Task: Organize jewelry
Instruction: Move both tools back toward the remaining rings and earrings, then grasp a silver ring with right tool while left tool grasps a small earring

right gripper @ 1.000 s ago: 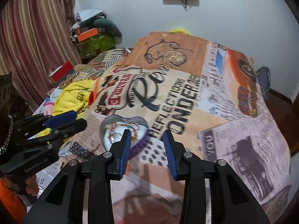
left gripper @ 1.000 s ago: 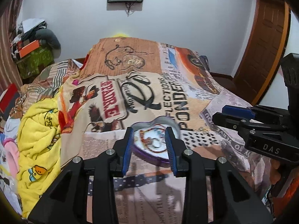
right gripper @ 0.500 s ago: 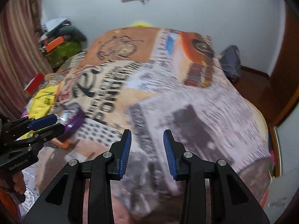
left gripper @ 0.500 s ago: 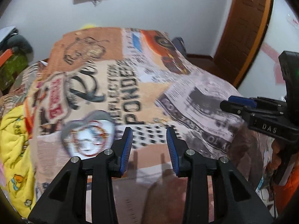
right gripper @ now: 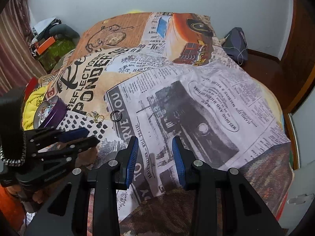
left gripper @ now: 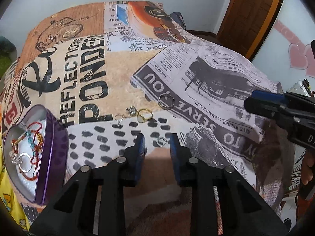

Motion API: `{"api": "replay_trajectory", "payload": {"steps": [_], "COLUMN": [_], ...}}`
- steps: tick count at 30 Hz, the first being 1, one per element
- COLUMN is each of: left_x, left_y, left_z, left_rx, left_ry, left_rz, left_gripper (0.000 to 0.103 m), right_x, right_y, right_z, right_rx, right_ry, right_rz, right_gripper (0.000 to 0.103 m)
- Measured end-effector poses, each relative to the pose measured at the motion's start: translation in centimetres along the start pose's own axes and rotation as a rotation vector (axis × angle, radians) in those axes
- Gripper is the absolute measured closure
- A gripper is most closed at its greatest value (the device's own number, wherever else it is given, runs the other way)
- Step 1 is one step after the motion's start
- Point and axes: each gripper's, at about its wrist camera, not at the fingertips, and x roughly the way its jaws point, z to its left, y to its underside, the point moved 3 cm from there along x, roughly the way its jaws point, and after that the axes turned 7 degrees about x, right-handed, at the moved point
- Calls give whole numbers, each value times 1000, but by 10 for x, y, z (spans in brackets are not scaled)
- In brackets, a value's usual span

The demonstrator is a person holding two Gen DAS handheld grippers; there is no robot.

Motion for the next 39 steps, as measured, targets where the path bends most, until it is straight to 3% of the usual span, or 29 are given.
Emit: {"api": "replay_trajectory", "payload": {"steps": [3, 8, 20, 25, 28, 30, 39], "left_x": [3, -2, -63, -70, -69, -69, -88], "left_y": [0, 3, -5, -4, -2, 2, 11], "left_z": [-4, -8, 40, 47, 50, 52, 63], "left_rx": [22, 55, -48, -53, -64, -71, -97], "left_ry": [10, 15, -57, -62, -58, -56, -74], "left_rz": [4, -13, -168, -188, -188, -187, -209], "left_gripper": [94, 94, 94, 94, 94, 94, 94], "right_x": [6, 15, 58, 81, 84, 83, 60], "right_y": [0, -4, -19, -20, -21, -20, -23], "right_z": [3, 10, 50, 60, 64, 62, 67], "right_rx": [-12, -17, -94, -102, -119, -113, -93], "right_ry": [-9, -30, -68, -73, -70, -48, -73], "right_rz": [10, 21, 89, 148, 133, 116, 70], "right_gripper": [71, 71, 71, 71, 71, 83, 83]}}
